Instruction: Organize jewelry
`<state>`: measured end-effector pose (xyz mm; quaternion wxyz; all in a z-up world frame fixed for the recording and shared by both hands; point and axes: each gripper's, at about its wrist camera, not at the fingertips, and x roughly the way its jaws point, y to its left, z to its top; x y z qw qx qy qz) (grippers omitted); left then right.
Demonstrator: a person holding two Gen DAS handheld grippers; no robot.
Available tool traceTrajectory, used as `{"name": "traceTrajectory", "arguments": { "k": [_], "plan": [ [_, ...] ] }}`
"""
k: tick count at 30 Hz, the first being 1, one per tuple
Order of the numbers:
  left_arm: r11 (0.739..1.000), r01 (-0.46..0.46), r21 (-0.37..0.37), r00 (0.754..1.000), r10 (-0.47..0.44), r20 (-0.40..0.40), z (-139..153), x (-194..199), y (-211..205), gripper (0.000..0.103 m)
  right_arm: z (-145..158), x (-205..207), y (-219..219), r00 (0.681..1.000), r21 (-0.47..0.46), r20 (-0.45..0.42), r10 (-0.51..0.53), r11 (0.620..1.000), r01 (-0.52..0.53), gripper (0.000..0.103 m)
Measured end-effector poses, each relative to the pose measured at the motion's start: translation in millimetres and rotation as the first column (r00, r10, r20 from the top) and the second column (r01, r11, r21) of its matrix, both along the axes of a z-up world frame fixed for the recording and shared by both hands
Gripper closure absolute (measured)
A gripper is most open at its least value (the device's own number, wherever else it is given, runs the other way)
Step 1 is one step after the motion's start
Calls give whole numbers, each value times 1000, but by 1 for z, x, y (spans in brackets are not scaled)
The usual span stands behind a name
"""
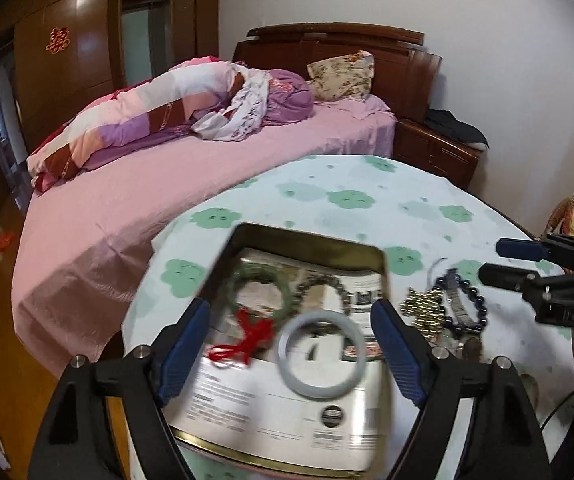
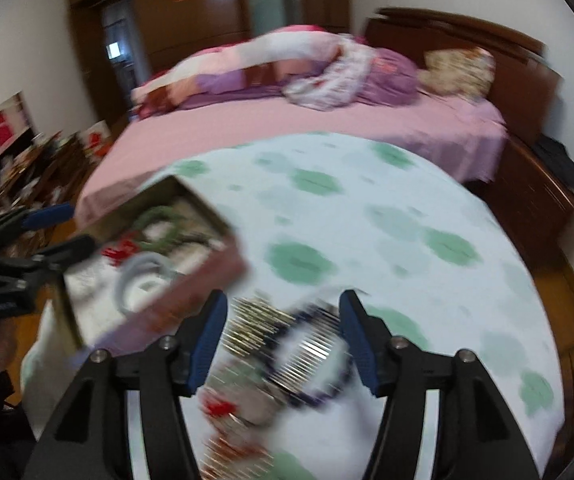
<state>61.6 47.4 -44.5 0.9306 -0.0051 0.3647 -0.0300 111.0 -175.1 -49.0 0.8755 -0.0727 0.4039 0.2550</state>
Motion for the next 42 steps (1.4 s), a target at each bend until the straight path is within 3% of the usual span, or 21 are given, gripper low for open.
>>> {"name": "traceTrajectory", "arguments": {
  "k": [5, 14, 17, 25, 28, 34, 35, 36, 42],
  "plan": [
    [998, 56, 14, 998, -56, -4, 0, -8, -35, 21, -11, -7, -48, 994, -2, -31, -109, 994, 109, 39],
    [980, 188, 62, 982, -186, -39, -10, -16, -108, 21, -31, -30, -86, 982, 22, -61, -181, 983, 183, 36],
    [971, 223, 86, 974, -218, -61, -20, -12, -129, 21, -34, -34, -93, 978, 35, -64, -198, 979, 201, 35],
    [953, 297, 61, 945, -284, -162, -56, 7, -161, 22, -41, -42, -104, 973, 48, -52, -224, 973, 226, 31],
    [951, 304, 64, 938, -287, -194, -65, 12, -165, 38, -41, -42, -109, 971, 62, -53, -232, 970, 235, 31],
    [947, 308, 89, 936, -284, -210, -73, 15, -170, 41, -42, -44, -111, 970, 76, -52, -236, 968, 239, 31],
    [946, 310, 90, 935, -287, -207, -73, 14, -170, 44, -42, -44, -111, 970, 78, -53, -237, 968, 240, 31],
    [946, 308, 98, 937, -284, -201, -73, 13, -170, 54, -42, -44, -111, 970, 78, -53, -236, 968, 240, 31],
    [944, 325, 62, 933, -309, -183, -64, 13, -162, 73, -41, -45, -111, 970, 76, -48, -239, 967, 242, 30]
  ]
}}
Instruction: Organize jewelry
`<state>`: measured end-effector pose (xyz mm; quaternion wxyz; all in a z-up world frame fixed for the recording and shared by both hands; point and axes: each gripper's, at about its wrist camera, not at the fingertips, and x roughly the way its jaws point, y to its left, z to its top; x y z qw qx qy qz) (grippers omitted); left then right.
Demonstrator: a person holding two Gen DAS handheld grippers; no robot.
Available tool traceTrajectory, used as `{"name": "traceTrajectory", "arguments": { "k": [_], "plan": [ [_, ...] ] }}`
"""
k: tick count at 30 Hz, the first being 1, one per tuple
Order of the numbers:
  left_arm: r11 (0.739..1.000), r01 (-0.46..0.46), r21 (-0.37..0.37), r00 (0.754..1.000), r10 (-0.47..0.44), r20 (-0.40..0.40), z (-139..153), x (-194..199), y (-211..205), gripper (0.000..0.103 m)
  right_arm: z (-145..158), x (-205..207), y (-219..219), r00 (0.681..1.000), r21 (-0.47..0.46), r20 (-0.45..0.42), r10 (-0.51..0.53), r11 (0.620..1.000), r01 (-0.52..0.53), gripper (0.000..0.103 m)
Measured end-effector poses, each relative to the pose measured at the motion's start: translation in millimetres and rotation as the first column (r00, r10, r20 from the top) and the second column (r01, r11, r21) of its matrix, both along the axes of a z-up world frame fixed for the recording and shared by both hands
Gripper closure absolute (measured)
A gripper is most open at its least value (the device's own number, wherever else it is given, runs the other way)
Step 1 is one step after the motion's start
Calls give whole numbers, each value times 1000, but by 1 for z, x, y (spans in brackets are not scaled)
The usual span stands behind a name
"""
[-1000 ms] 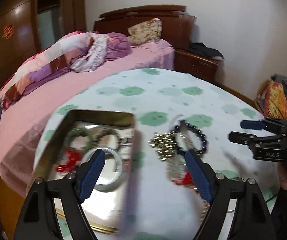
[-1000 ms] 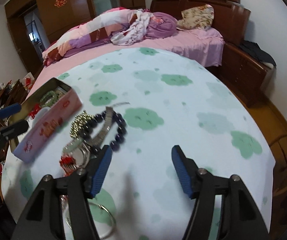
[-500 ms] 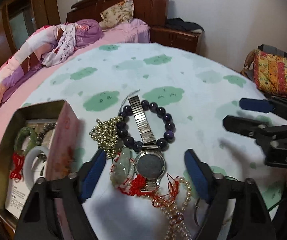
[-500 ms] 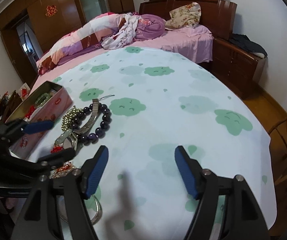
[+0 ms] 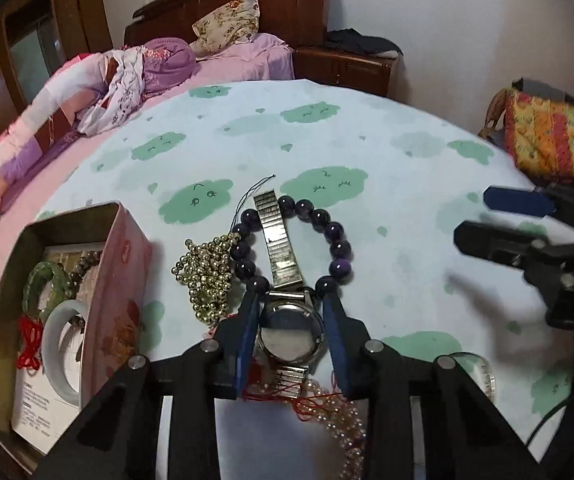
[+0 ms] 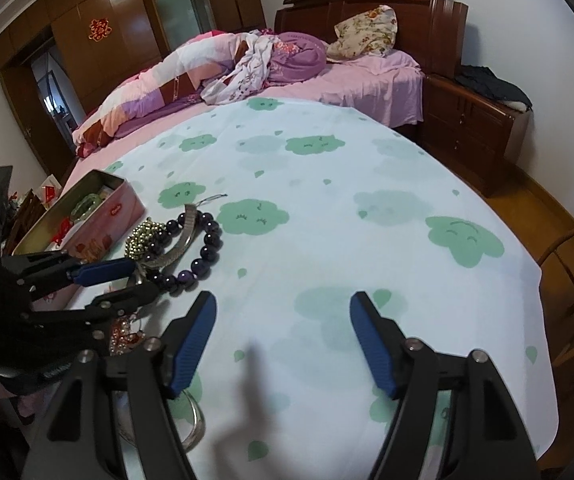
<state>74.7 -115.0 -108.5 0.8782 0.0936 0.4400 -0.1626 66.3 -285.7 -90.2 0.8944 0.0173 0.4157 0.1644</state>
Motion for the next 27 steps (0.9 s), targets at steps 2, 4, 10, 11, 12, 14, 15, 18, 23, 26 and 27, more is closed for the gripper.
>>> {"name": "traceTrajectory", "arguments": {
  "k": [2, 4, 10, 11, 12, 14, 15, 18, 23, 26, 27],
  "plan": [
    [1000, 15, -24, 1000, -14, 14, 5, -2, 2, 93, 0, 0, 0, 1000, 1, -1, 3, 1000, -3, 30],
    [999, 20, -42, 1000, -19, 23, 12, -3, 4, 103, 0, 0, 1, 1000, -2, -3, 6, 1000, -6, 30],
    [999, -3, -53, 1000, 5, 23, 14, 0, 11, 103, -1, 0, 4, 1000, -2, -10, 10, 1000, -10, 30],
    [998, -13, -57, 1000, 14, 23, 13, 1, 13, 103, -2, -1, 4, 1000, -3, -11, 11, 1000, -11, 30],
    [998, -17, -61, 1000, 18, 25, 13, 0, 14, 103, -2, -1, 4, 1000, -4, -10, 12, 1000, -12, 30],
    [999, -22, -42, 1000, 23, 17, 12, 1, 11, 103, -3, -1, 5, 1000, -1, -14, 12, 1000, -12, 30],
    [999, -17, -41, 1000, 18, 9, 10, 1, 9, 103, -3, 0, 5, 1000, 0, -16, 11, 1000, -11, 30],
    [998, 5, -57, 1000, -7, -27, 4, 1, 4, 92, -5, 0, 6, 1000, 2, -17, 9, 1000, -9, 30],
    [997, 7, -83, 1000, -9, -17, 4, -1, 4, 41, -7, -3, 6, 1000, 5, -17, 11, 1000, -11, 30],
    [997, 17, -73, 1000, -19, -23, 1, 1, 4, 41, -8, -3, 5, 1000, 12, -18, 8, 1000, -8, 30],
    [998, 18, -64, 999, -20, -25, -1, 1, 3, 41, -8, -3, 5, 1000, 14, -19, 6, 1000, -6, 30]
  ]
}}
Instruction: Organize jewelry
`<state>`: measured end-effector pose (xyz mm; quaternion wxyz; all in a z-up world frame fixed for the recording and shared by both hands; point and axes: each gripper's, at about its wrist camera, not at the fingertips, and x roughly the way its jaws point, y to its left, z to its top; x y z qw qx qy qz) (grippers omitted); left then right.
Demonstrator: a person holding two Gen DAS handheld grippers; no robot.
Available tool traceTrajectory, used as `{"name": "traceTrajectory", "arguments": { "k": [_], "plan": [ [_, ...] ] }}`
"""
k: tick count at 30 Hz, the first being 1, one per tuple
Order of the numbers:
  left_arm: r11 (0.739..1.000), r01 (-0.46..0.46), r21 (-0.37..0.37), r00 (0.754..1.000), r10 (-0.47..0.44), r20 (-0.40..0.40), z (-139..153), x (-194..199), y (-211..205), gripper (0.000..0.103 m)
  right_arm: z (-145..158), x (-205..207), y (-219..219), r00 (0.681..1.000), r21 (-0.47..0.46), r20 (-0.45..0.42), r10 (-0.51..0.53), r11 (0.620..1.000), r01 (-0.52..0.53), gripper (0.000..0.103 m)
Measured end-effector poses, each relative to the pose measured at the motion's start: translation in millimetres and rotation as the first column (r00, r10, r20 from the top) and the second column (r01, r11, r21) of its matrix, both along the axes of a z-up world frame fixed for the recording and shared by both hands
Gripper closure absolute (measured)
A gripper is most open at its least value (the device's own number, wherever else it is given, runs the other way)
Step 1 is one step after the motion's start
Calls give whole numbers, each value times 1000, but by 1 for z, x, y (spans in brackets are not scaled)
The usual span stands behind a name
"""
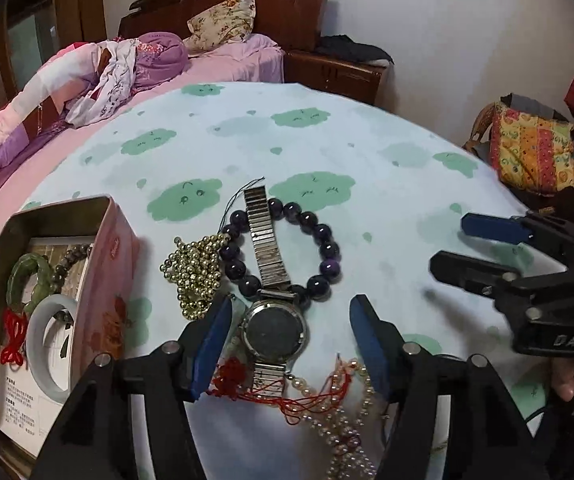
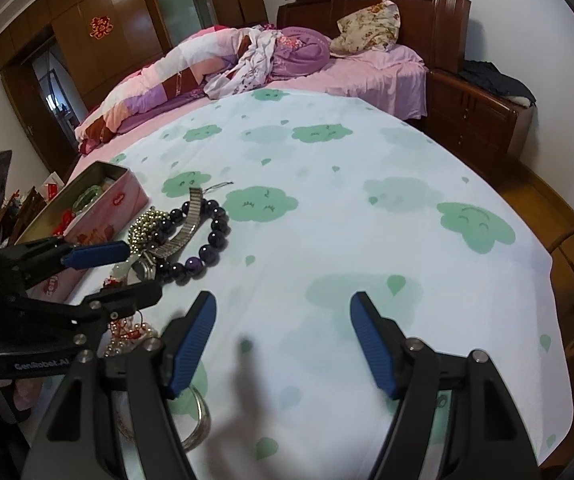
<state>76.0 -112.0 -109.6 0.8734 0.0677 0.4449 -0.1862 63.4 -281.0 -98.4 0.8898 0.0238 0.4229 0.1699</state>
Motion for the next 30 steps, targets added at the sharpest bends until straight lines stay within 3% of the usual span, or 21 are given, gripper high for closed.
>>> {"name": "traceTrajectory", "arguments": {
  "k": [5, 7, 8, 12, 19, 21, 22, 24, 30],
  "plan": [
    [998, 23, 51, 999, -24, 24, -5, 0, -8, 42, -1, 0, 1, 1000, 0, -4, -1, 1000, 1, 30],
    [996, 31, 81, 998, -35, 43, -6, -1, -11, 56, -2, 0, 2, 1000, 1, -7, 0, 1000, 0, 30],
    [992, 43, 118, 998, -49, 48, -8, -3, -14, 68, -2, 0, 3, 1000, 1, -7, 1, 1000, -1, 30],
    [989, 61, 135, 997, -68, 48, -9, -7, -14, 69, -1, -1, 3, 1000, -1, 0, 3, 1000, -3, 30],
    [1000, 15, -2, 996, -14, 93, 25, -15, 12, 71, 0, -1, 5, 1000, -2, 0, 8, 1000, -8, 30],
    [999, -8, -39, 994, 12, 107, 38, -14, 22, 83, 2, 1, 9, 1000, -12, -3, 19, 1000, -19, 30],
    [999, -18, -43, 993, 23, 115, 43, -13, 26, 84, 3, 2, 11, 1000, -22, -2, 25, 999, -25, 30],
    [998, -17, -52, 991, 24, 131, 51, -13, 30, 103, 7, 6, 19, 999, -47, -1, 46, 998, -46, 34],
    [998, -26, -60, 989, 34, 145, 59, -11, 41, 103, 12, 25, 47, 995, -111, -11, 100, 989, -100, 40]
  ]
}}
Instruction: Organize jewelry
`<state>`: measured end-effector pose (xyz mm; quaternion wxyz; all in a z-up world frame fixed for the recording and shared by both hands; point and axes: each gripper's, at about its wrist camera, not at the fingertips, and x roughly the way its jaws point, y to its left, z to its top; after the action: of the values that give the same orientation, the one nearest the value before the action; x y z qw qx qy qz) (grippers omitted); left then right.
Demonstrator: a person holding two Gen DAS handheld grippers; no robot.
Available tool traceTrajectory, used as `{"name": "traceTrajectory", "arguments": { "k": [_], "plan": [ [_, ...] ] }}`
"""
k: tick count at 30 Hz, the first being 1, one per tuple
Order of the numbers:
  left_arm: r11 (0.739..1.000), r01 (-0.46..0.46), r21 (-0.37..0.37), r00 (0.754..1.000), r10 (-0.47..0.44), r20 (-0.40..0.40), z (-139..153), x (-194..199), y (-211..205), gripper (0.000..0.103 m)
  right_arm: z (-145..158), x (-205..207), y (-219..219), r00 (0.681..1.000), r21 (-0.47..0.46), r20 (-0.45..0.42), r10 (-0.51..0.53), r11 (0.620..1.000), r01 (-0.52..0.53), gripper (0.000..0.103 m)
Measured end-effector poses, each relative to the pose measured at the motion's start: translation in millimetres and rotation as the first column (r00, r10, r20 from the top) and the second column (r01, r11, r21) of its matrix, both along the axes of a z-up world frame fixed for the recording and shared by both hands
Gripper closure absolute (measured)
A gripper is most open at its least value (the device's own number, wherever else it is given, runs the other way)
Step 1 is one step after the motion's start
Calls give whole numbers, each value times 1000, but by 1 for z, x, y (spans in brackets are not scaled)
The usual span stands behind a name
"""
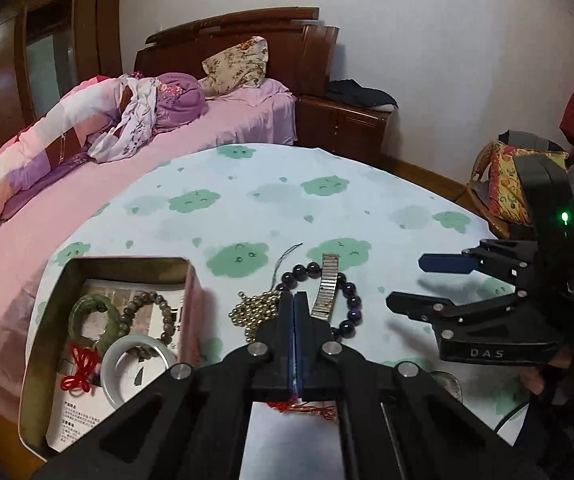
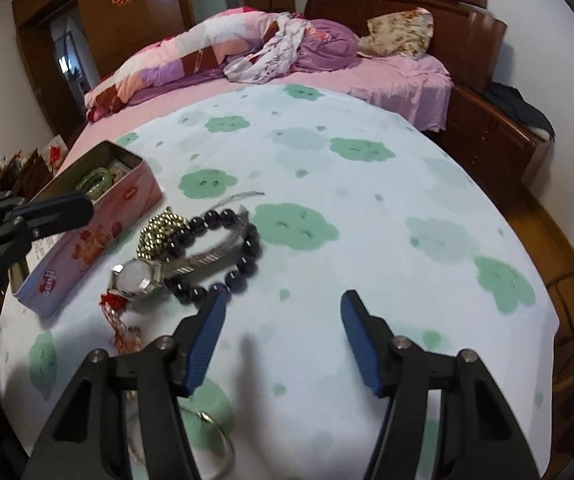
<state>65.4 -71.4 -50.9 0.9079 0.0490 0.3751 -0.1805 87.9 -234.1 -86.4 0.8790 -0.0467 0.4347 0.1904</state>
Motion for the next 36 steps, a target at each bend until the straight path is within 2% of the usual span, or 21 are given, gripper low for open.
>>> {"name": "traceTrajectory", "arguments": {
  "k": [5, 7, 8, 9, 10, 11, 12, 13, 16, 19, 24, 25, 27, 28, 31, 36],
  "plan": [
    [1000, 7, 18, 999, -6, -48, -14, 0, -1, 102, -1, 1, 5, 1000, -7, 1, 11, 1000, -11, 40],
    [999, 33, 33, 996, -30, -79, -25, 0, -8, 98, -4, 0, 3, 1000, -7, -11, 3, 1000, -3, 40],
    [998, 61, 27, 993, -58, -98, -29, 0, -12, 91, -6, 0, 1, 1000, -3, -19, -1, 1000, 1, 40],
    [997, 77, 21, 991, -74, -110, -33, 0, -15, 78, -8, 0, -2, 1000, -2, -26, -8, 1000, 8, 40],
    [997, 80, 19, 991, -77, -114, -35, 0, -16, 69, -9, -1, -4, 999, -2, -30, -13, 1000, 13, 40],
    [997, 80, 22, 991, -77, -110, -37, 0, -19, 52, -10, -2, -5, 999, -1, -33, -17, 1000, 17, 40],
    [997, 77, 24, 992, -74, -102, -38, 0, -21, 43, -11, -3, -7, 999, 1, -35, -20, 1000, 20, 40],
    [997, 68, 31, 994, -65, -92, -39, 0, -22, 41, -11, -4, -9, 999, 4, -36, -22, 1000, 22, 40],
    [996, 85, 27, 991, -82, -108, -42, 4, -26, 41, -10, -6, -11, 999, 15, -33, -26, 1000, 26, 40],
    [993, 77, 92, 989, -65, -130, -56, 12, -32, 41, -8, -6, -11, 999, 24, -29, -26, 999, 27, 40],
    [988, 62, 143, 989, -41, -144, -72, 22, -32, 43, -7, -7, -13, 999, 36, -19, -30, 999, 31, 40],
    [989, 63, 137, 989, -44, -142, -71, 22, -32, 46, -7, -7, -14, 999, 36, -20, -32, 999, 32, 40],
    [984, 58, 167, 991, -36, -130, -70, 21, -32, 67, -7, -6, -16, 999, 38, -23, -36, 999, 37, 40],
    [983, 61, 171, 991, -39, -130, -70, 21, -32, 67, -6, -6, -17, 999, 39, -24, -39, 998, 40, 40],
    [988, 58, 144, 989, -37, -146, -67, 18, -26, 67, -5, -5, -18, 999, 41, -20, -43, 998, 43, 40],
    [993, 52, 106, 994, -41, -101, -46, 8, -19, 67, -4, -4, -17, 999, 37, -16, -40, 999, 40, 39]
  ]
}}
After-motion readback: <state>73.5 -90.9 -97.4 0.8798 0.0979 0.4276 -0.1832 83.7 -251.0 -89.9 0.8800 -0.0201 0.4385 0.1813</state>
